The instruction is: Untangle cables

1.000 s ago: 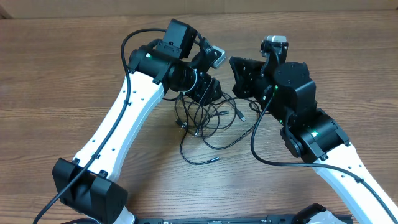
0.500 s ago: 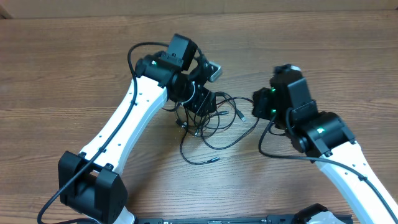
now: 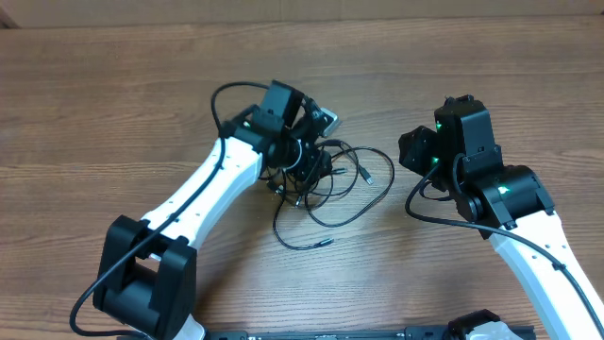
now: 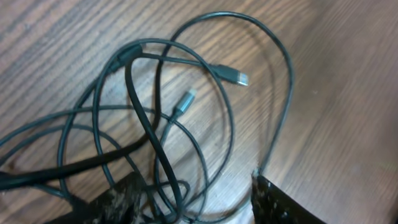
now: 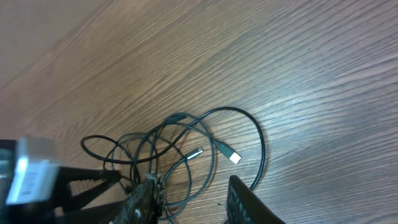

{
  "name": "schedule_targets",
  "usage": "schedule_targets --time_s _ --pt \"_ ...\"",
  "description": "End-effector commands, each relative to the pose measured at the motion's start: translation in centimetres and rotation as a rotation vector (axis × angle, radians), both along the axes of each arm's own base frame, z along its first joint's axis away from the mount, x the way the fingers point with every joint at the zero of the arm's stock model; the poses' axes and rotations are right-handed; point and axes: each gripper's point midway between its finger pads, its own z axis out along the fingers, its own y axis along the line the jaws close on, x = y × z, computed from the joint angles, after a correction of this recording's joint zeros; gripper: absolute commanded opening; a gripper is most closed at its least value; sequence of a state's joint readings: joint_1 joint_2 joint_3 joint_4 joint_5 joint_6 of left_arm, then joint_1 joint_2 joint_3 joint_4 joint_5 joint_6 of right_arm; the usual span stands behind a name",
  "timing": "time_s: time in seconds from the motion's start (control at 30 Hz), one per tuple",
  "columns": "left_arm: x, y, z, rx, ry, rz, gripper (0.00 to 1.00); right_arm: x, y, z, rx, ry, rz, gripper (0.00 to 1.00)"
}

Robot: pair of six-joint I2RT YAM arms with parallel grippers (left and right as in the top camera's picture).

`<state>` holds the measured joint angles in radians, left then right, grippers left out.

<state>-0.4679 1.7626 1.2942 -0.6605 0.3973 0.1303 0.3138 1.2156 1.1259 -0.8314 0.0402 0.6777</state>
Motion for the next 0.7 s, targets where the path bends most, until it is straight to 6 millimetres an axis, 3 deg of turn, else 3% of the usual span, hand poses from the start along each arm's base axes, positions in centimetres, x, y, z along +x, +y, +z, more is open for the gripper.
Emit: schedule_targets --time_s 0.0,0.2,0.33,0.47,0.53,0.63,0.67 --pt "0.3 0.5 -1.4 0.055 -0.045 0.057 0.59 0.3 0.1 0.8 0.017 -0.017 -0.004 0.32" --pt "0.6 -0.3 -2.9 0.064 -0.064 0.066 0.55 0.2 0.3 0.8 0.028 -0.013 0.007 0.32" --pt "0.4 -0.4 -5.3 0.095 -0.009 0.094 0.50 0.0 0.5 0.7 0.034 -0.004 0.013 0.32" --pt "0.3 -0.5 -6.0 0.091 0.027 0.131 0.18 -0.2 0.4 0.5 0.031 0.007 0.013 0.31" --pt "0.9 -0.7 -4.9 0.072 0.012 0.147 0.06 -0.2 0.4 0.5 0.029 0.010 0.013 0.31" --pt "2.4 -1.3 -1.3 0.022 -0.042 0.163 0.04 -0.2 0.4 0.5 0.029 0.010 0.013 0.32" --pt "3.1 -1.6 1.2 -0.011 -0.075 0.172 0.04 -0.2 0.4 0.5 0.029 0.010 0.013 0.31"
